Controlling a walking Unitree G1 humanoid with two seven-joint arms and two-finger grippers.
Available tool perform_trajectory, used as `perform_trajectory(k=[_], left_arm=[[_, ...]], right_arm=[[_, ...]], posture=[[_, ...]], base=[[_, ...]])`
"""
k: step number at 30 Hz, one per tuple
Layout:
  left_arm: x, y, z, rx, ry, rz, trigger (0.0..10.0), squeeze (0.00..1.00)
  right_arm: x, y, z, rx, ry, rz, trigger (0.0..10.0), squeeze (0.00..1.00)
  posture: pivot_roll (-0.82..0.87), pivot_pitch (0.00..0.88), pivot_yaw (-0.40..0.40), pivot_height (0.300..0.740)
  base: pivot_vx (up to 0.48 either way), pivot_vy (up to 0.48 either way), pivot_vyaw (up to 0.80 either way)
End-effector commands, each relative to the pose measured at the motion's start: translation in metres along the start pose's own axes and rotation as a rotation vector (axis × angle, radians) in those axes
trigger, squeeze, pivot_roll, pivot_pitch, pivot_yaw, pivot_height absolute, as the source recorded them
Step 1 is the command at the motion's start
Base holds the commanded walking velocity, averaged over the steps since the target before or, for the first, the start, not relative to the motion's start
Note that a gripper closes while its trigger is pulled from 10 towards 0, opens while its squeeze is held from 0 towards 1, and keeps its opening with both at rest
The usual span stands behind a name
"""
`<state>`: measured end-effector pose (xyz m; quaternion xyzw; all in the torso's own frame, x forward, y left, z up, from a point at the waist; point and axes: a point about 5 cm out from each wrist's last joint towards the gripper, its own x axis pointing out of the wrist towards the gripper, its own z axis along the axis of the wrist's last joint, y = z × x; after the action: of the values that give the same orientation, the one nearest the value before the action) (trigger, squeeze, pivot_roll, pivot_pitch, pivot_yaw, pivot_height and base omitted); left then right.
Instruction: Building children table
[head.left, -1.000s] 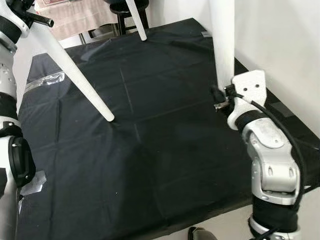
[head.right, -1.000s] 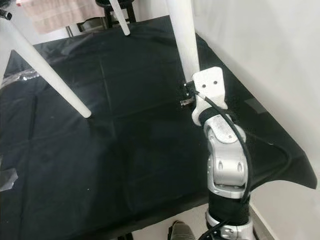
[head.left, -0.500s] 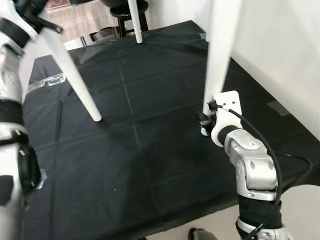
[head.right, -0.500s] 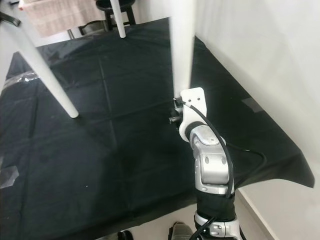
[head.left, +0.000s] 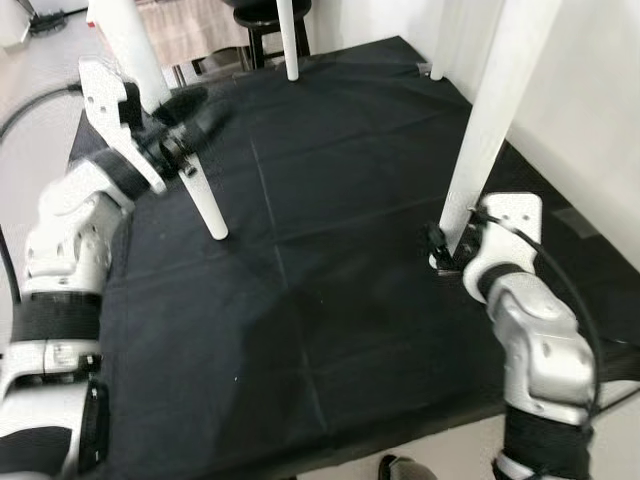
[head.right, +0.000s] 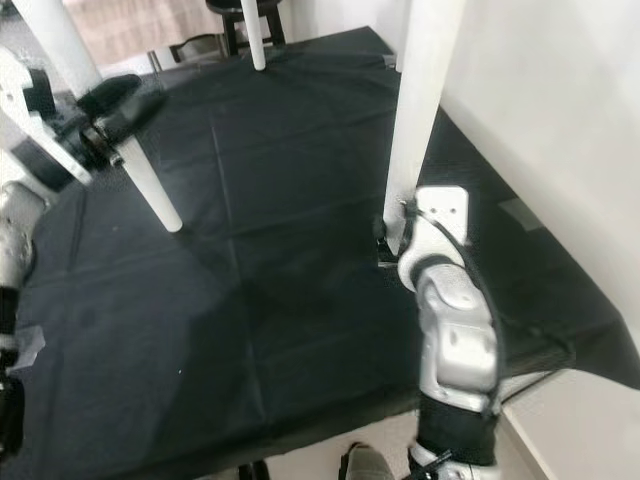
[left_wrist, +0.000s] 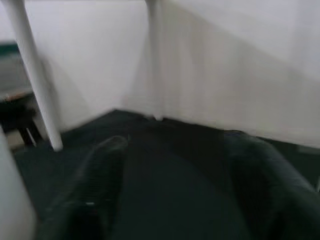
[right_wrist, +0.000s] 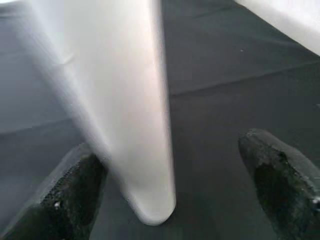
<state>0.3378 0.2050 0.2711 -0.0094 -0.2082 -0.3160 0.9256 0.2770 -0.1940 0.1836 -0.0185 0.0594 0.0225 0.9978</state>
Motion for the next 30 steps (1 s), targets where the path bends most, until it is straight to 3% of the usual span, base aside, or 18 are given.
perform_trajectory(k=[1,3,5,9,11,13,14,16,17,19,20,21,30], left_arm=[[-0.003,-0.008,-0.006,-0.037,0.008,-0.006,10.0,1.0],[-0.01,-0.022,-0.022,-0.076,0.044,0.011,10.0,1.0],[-0.01,-0.022,-0.022,-0.076,0.044,0.011,10.0,1.0],[-0.017,-0.04,-0.038,-0.123,0.082,0.021,10.0,1.0],[-0.021,-0.047,-0.048,-0.149,0.094,0.112,10.0,1.0],[-0.021,-0.047,-0.048,-0.149,0.094,0.112,10.0,1.0],[-0.025,-0.055,-0.061,-0.18,0.135,0.213,10.0,1.0],[-0.027,-0.059,-0.066,-0.195,0.163,0.238,10.0,1.0],[-0.034,-0.067,-0.077,-0.208,0.227,0.248,10.0,0.0],[-0.034,-0.067,-0.077,-0.208,0.227,0.248,10.0,0.0],[-0.04,-0.067,-0.083,-0.199,0.249,0.278,10.0,0.0],[-0.044,-0.066,-0.084,-0.193,0.251,0.32,10.0,0.0],[-0.06,-0.075,-0.096,-0.164,0.294,0.455,10.0,0.0]], right_arm=[[-0.008,0.013,0.003,-0.005,-0.051,0.102,10.0,1.0],[-0.02,0.018,-0.008,-0.012,-0.048,0.149,10.0,1.0],[-0.02,0.018,-0.008,-0.012,-0.048,0.149,10.0,1.0],[-0.031,0.018,-0.02,0.015,-0.034,0.16,10.0,1.0],[-0.038,0.018,-0.031,0.045,-0.05,0.201,10.0,1.0],[-0.038,0.018,-0.031,0.045,-0.05,0.201,10.0,1.0],[-0.041,0.02,-0.036,0.067,-0.077,0.235,10.0,1.0],[-0.042,0.021,-0.036,0.077,-0.088,0.248,10.0,1.0],[-0.041,0.022,-0.035,0.075,-0.105,0.262,10.0,1.0],[-0.041,0.022,-0.035,0.075,-0.105,0.262,10.0,1.0],[-0.039,0.023,-0.033,0.064,-0.118,0.273,10.0,0.66],[-0.037,0.023,-0.031,0.059,-0.122,0.282,10.0,0.0],[-0.024,0.028,-0.024,0.059,-0.162,0.347,10.0,0.0]], posture=[[-0.08,0.196,0.073,0.74],[-0.09,0.198,0.076,0.74],[-0.09,0.198,0.076,0.74],[-0.09,0.201,0.073,0.74],[-0.09,0.19,0.066,0.74],[-0.09,0.19,0.066,0.74],[-0.08,0.179,0.055,0.74],[-0.08,0.179,0.055,0.74],[-0.08,0.175,0.041,0.74],[-0.08,0.175,0.041,0.74],[-0.08,0.175,0.029,0.74],[-0.07,0.173,0.016,0.74],[-0.05,0.162,-0.027,0.74]], base=[[0.0,0.0,0.0],[0.0,0.0,0.0],[0.0,0.0,0.0],[0.0,0.0,0.0],[0.0,0.0,0.0],[0.0,0.0,0.0],[0.0,0.0,0.0],[0.0,0.0,0.0],[0.0,0.0,0.0],[0.0,0.0,0.0],[0.0,0.0,0.0],[0.0,0.0,0.0],[0.0,0.0,0.0]])
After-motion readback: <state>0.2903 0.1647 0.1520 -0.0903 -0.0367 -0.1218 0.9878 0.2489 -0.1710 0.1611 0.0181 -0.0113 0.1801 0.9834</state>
